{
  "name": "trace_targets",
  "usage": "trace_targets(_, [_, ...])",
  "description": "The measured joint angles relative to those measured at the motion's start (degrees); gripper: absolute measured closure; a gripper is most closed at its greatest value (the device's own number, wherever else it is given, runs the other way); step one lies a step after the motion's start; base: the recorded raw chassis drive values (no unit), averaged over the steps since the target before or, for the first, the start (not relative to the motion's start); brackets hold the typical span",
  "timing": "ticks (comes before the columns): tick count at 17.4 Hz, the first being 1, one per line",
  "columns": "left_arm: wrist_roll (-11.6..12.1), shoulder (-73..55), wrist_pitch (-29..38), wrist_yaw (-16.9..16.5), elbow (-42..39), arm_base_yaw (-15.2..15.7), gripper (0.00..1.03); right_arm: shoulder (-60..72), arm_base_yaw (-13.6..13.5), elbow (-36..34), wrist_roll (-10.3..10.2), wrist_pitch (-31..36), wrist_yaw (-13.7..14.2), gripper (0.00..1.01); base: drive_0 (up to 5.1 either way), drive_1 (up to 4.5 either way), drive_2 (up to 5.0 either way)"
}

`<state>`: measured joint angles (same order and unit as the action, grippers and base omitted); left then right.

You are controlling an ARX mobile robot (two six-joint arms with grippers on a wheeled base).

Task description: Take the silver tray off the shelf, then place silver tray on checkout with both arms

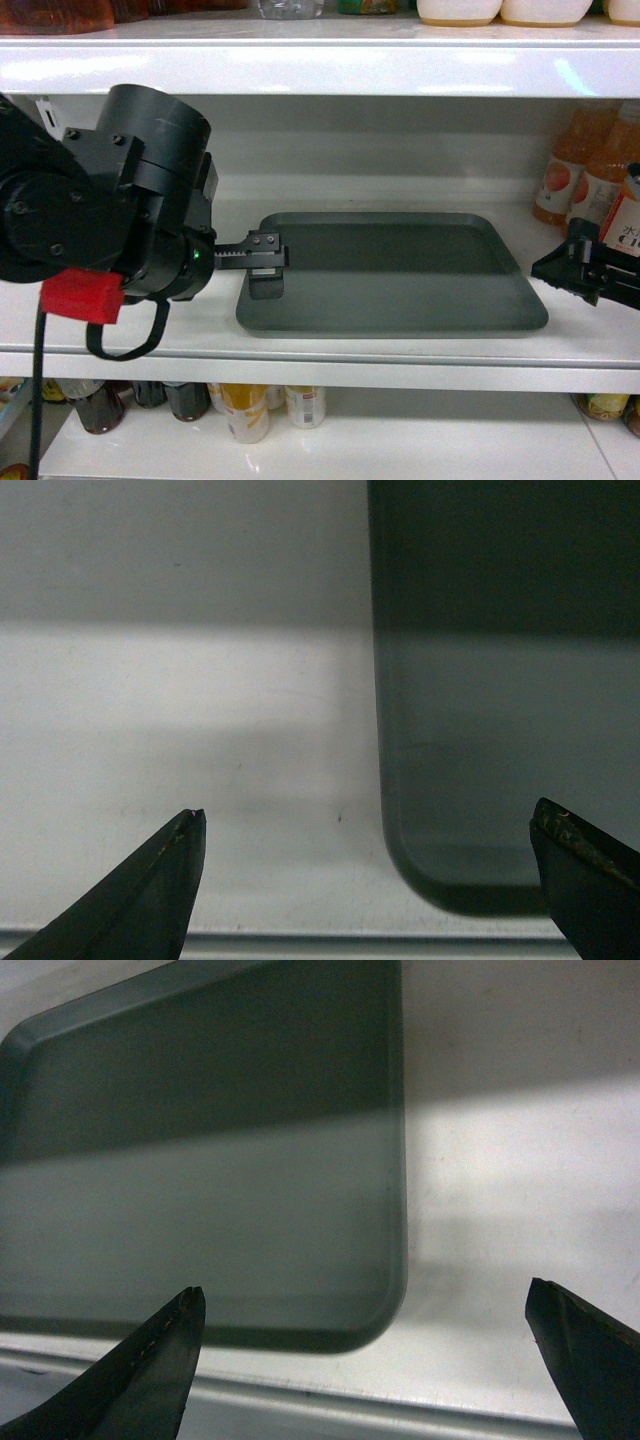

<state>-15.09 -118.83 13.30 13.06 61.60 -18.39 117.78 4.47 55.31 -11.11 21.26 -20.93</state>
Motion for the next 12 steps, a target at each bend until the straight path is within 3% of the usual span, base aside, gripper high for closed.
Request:
trace_targets(5, [-1.0, -9.9, -4.7, -0.8, 12.5, 0.7, 0.05, 10.8, -1.2, 15.2, -0.4, -5.1, 3.2, 0.03, 0.0, 0.00, 0.0])
trace_targets(8, [-1.0, -14.8, -8.2, -0.4, 20.9, 1.4, 0.05, 17.3, -3.0, 25.7, 1.1, -9.7, 7.0, 0.03, 0.0, 0.00, 0.0])
trace_targets(12, [-1.0, -18.4, -11.2, 0.4, 26.7, 1.9, 0.05, 23.4, -4.2, 34.8, 3.2, -14.6, 9.2, 0.03, 0.0, 0.00, 0.0])
